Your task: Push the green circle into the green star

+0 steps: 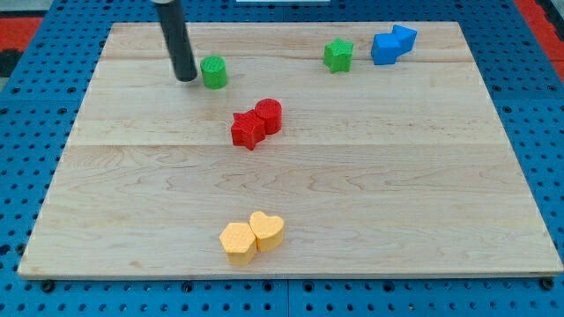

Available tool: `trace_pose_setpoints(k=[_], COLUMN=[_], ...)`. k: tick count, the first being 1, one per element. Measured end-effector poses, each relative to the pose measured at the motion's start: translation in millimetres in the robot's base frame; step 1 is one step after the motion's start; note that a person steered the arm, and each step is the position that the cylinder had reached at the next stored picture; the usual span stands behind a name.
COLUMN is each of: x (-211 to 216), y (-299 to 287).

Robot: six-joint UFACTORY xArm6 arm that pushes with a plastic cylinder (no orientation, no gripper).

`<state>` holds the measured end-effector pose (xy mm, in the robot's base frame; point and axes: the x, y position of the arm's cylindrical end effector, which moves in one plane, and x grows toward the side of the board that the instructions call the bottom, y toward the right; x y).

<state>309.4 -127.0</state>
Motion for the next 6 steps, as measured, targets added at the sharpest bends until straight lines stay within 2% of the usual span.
trace_pose_setpoints(k=[1,2,3,4,5,6], x=[-60.1,-83.0,-67.4,-37.4,-51.9,-50.5], y=[66.4,108.1,48.7,40.5,103.8,120.9])
